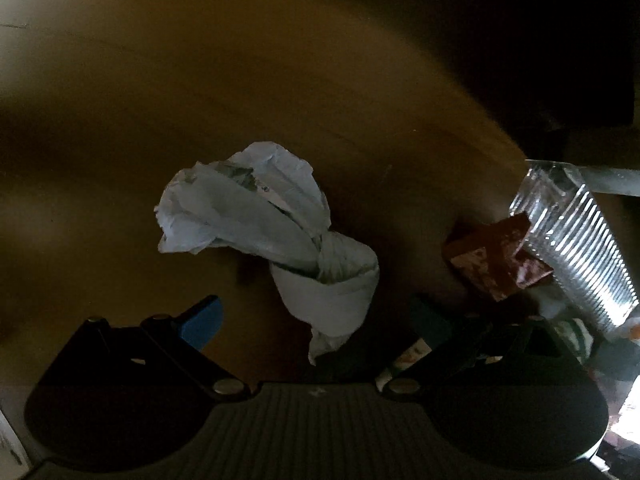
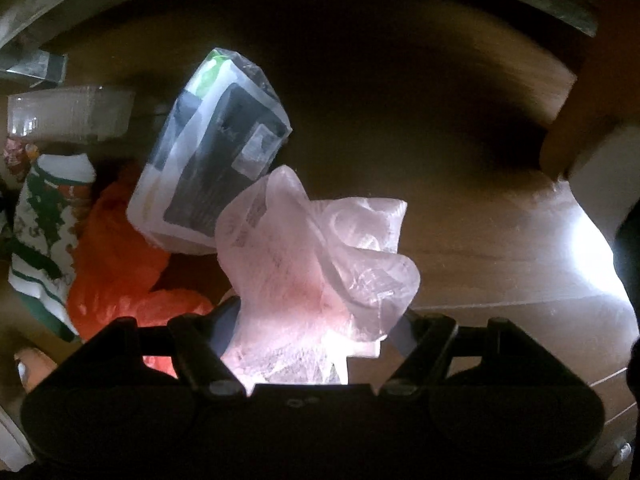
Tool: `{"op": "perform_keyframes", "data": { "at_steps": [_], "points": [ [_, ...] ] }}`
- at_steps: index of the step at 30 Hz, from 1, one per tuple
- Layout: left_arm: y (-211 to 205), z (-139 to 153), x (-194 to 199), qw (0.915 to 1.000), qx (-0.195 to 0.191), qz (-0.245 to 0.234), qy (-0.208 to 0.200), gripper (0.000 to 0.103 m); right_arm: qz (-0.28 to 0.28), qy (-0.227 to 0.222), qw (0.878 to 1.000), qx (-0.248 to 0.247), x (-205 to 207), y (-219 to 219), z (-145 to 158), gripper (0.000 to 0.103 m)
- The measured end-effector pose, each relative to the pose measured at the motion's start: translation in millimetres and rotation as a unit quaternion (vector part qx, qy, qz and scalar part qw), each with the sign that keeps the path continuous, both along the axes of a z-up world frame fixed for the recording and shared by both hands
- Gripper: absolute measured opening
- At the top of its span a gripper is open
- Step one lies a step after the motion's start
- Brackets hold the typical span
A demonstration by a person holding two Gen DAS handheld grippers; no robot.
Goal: Collect trash
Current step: 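Close the left tool on the white paper while the right tool grasps the pink mesh bag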
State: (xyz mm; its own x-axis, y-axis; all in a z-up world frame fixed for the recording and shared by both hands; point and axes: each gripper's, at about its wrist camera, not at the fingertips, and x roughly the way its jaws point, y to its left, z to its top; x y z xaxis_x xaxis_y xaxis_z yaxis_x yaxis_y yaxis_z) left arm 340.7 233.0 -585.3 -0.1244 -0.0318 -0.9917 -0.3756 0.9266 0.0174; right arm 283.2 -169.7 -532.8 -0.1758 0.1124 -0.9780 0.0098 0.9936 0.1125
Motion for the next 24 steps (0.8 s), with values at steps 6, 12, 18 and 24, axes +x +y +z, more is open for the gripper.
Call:
{"op": "perform_keyframes", "data": {
  "at_steps": [6, 12, 18, 24],
  "points": [
    [-1, -7, 0, 1.0000, 0.002, 0.006, 0.001, 0.072, 0.011, -0.001, 1.000, 0.000, 2, 6, -11, 0.073],
    [2, -14, -2, 1.0000, -0.001, 0.006, -0.003, 0.048, 0.020, -0.011, 1.000, 0.002, 5, 8, -11, 0.070],
    [-1, -8, -7, 1.0000, -0.002, 0.001, -0.005, 0.046, 0.029, -0.010, 1.000, -0.001, 6, 5, -6, 0.037],
    [-2, 14, -17, 0.9999, -0.005, -0.011, -0.010, 0.045, 0.052, -0.016, 0.998, -0.024, 0, 14, 15, 0.009]
  ]
}}
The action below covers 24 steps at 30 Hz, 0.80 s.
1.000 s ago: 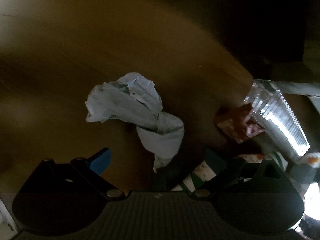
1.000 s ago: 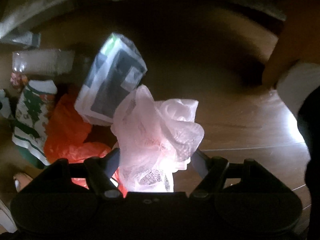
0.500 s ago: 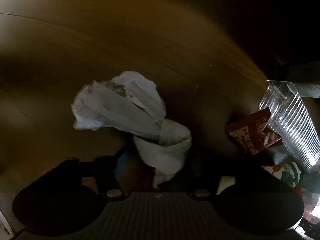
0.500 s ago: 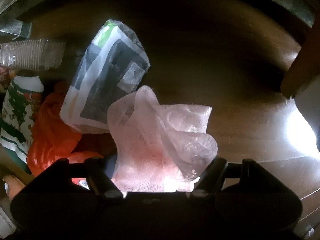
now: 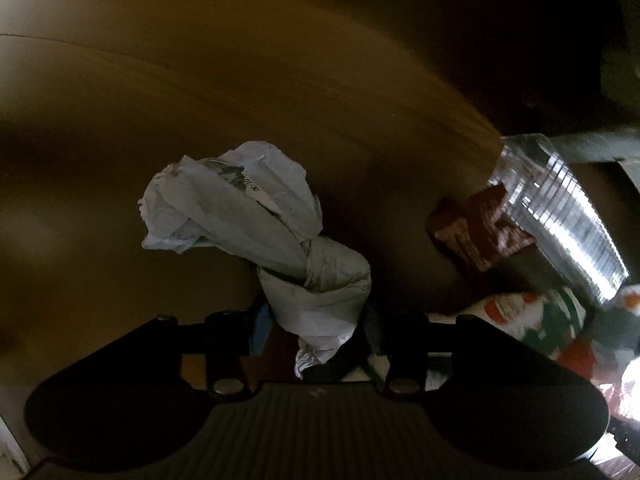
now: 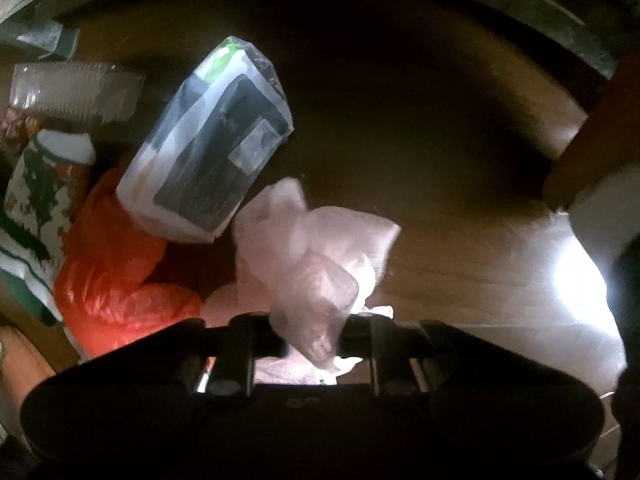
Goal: Collect trash
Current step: 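Close the left tool on the white paper while the right tool grasps the pink mesh bag, then lift the white paper with the left tool while the right tool carries the pink bag to the wastebasket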
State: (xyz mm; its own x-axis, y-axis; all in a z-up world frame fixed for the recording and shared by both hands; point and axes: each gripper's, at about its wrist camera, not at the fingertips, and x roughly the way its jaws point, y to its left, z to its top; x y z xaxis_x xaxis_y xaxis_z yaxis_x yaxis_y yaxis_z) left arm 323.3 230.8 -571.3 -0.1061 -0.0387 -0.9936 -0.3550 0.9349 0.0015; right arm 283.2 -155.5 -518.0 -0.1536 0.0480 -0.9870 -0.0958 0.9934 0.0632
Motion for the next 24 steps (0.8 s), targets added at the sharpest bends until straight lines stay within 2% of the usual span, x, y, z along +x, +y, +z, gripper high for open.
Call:
{"op": "perform_keyframes", "data": {
  "at_steps": [8, 12, 17, 24],
  "points": [
    [5, 59, -26, 0.9995, -0.002, -0.003, -0.030, 0.045, 0.009, -0.036, 0.999, 0.008, -18, 18, 61, 0.007],
    [9, 111, -37, 0.9974, -0.007, -0.001, -0.072, 0.045, 0.017, -0.068, 0.997, 0.024, -28, 2, 92, 0.007],
    [-3, 175, -41, 0.9923, 0.001, -0.012, -0.123, 0.045, 0.031, -0.125, 0.990, 0.050, -35, 8, 144, 0.007],
    [-21, 280, -51, 0.9761, 0.019, -0.055, -0.209, 0.045, 0.041, -0.200, 0.976, 0.079, -54, 1, 225, 0.007]
  ]
}}
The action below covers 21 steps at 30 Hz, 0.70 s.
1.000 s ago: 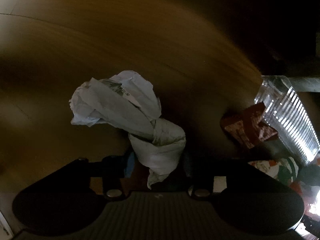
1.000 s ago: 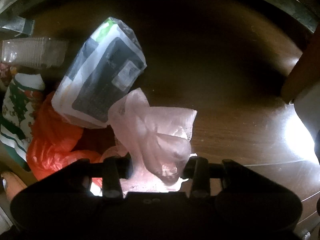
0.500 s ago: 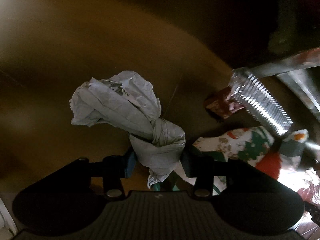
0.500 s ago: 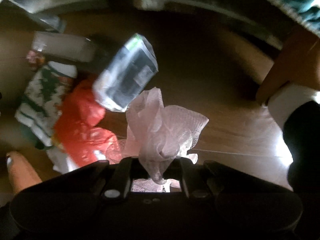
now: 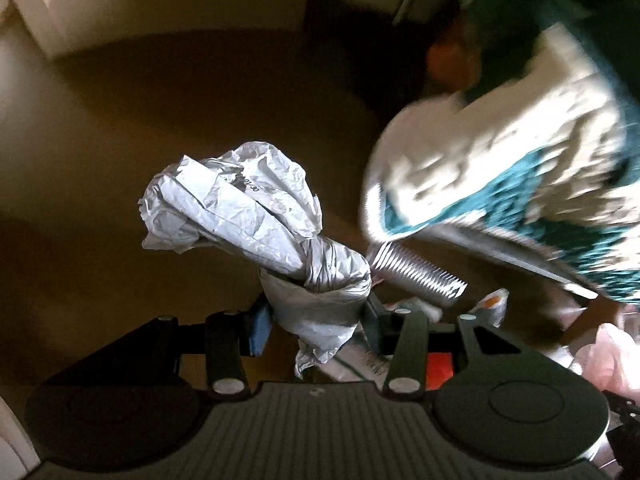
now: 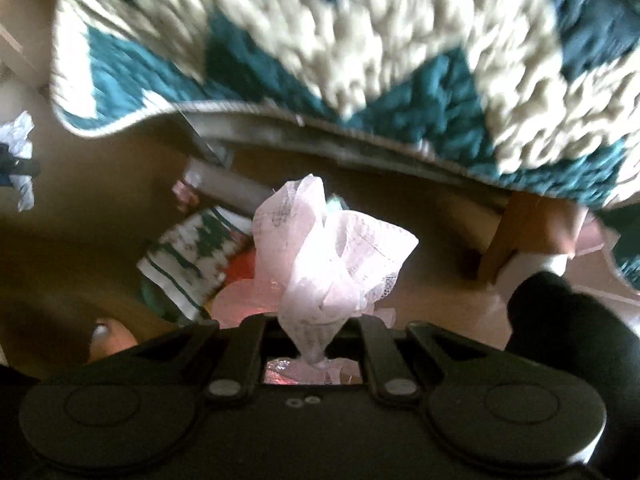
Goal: Collect trash
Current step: 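Lift the white paper with the left tool while the right tool carries the pink bag to the wastebasket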
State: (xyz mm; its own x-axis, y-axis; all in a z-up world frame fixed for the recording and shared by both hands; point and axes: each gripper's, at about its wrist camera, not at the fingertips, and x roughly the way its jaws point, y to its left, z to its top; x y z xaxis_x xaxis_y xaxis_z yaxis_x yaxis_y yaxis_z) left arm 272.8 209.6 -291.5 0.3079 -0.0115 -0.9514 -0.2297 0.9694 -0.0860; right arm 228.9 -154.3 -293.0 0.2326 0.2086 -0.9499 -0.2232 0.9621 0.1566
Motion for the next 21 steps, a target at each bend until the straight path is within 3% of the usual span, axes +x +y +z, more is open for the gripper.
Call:
{"op": "perform_keyframes", "data": {
  "at_steps": [10, 21],
  "points": [
    [-51, 140, -36, 0.9909, 0.010, -0.041, -0.128, 0.045, 0.021, -0.120, 0.991, 0.058, -36, -9, 111, 0.007],
    [-113, 241, -84, 0.9717, 0.023, -0.098, -0.214, 0.046, 0.026, -0.242, 0.966, 0.092, -72, -39, 211, 0.007]
  ]
}}
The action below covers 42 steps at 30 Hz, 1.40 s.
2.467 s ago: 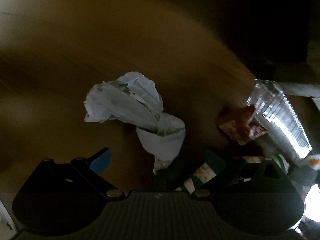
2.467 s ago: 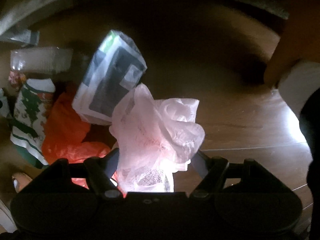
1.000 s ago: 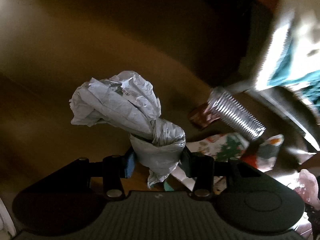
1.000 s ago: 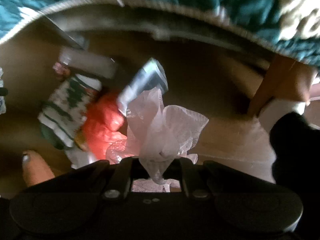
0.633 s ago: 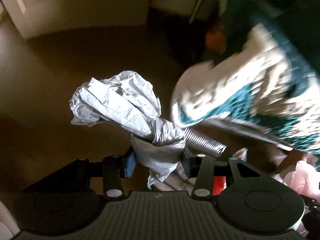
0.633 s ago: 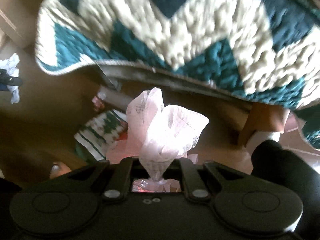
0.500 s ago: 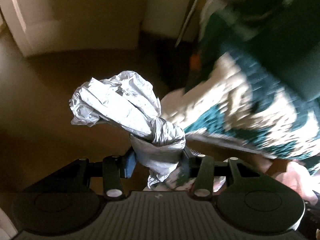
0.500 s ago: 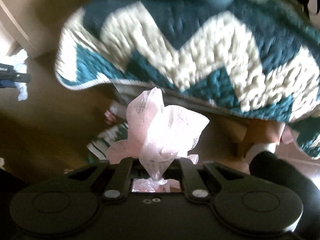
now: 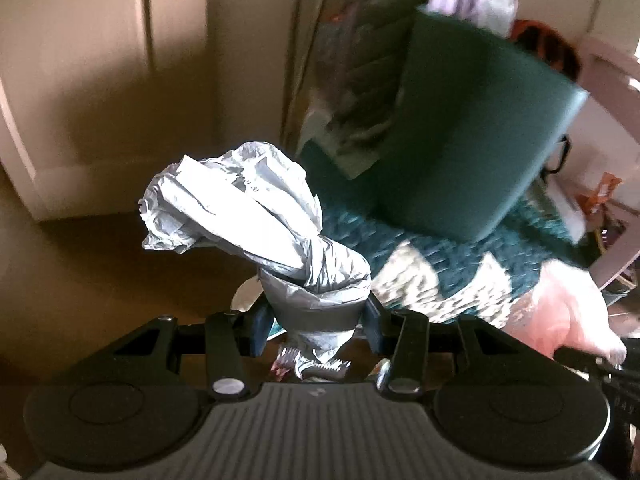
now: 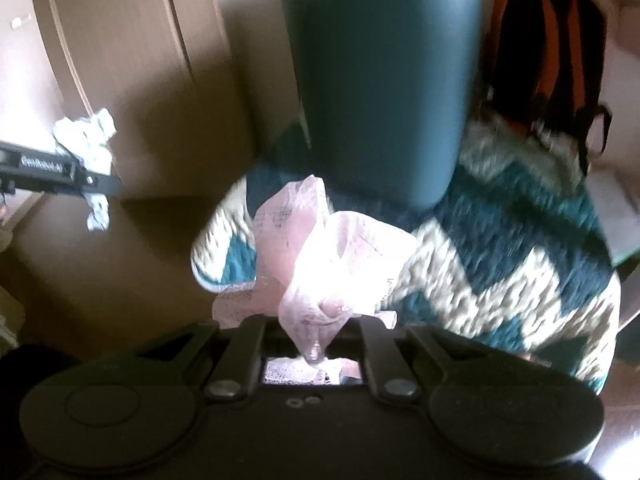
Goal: Collect trash
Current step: 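Lift the white paper with the left tool while the right tool carries the pink bag to the wastebasket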
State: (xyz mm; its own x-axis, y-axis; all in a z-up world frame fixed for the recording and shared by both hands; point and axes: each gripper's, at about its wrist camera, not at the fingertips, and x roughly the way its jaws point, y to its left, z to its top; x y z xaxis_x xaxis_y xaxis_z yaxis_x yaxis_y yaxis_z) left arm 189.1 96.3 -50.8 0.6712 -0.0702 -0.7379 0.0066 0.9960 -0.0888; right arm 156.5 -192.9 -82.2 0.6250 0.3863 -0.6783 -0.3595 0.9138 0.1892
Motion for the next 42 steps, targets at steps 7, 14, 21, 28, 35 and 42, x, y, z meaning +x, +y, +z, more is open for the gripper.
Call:
{"op": "perform_keyframes", "data": {
  "at_steps": [7, 14, 21, 28, 35, 42],
  "points": [
    [-35, 57, -17, 0.9973, 0.017, -0.035, -0.062, 0.046, 0.002, -0.078, 0.997, 0.013, -9, -18, 62, 0.007],
    [-61, 104, -12, 0.9935, 0.015, -0.046, -0.103, 0.046, -0.005, -0.138, 0.990, 0.026, 3, -34, 118, 0.007],
    [-93, 140, 23, 0.9902, 0.023, -0.063, -0.123, 0.046, -0.029, -0.189, 0.981, 0.028, 36, -47, 162, 0.007],
    [-119, 163, 71, 0.9901, 0.017, -0.069, -0.121, 0.046, -0.051, -0.200, 0.978, 0.028, 89, -55, 199, 0.007],
    [-142, 176, 125, 0.9902, 0.007, -0.069, -0.121, 0.046, -0.052, -0.207, 0.977, 0.016, 131, -53, 206, 0.008],
    [-163, 160, 177, 0.9925, 0.019, -0.066, -0.101, 0.046, -0.049, -0.197, 0.979, -0.004, 172, -46, 192, 0.009]
  ]
}}
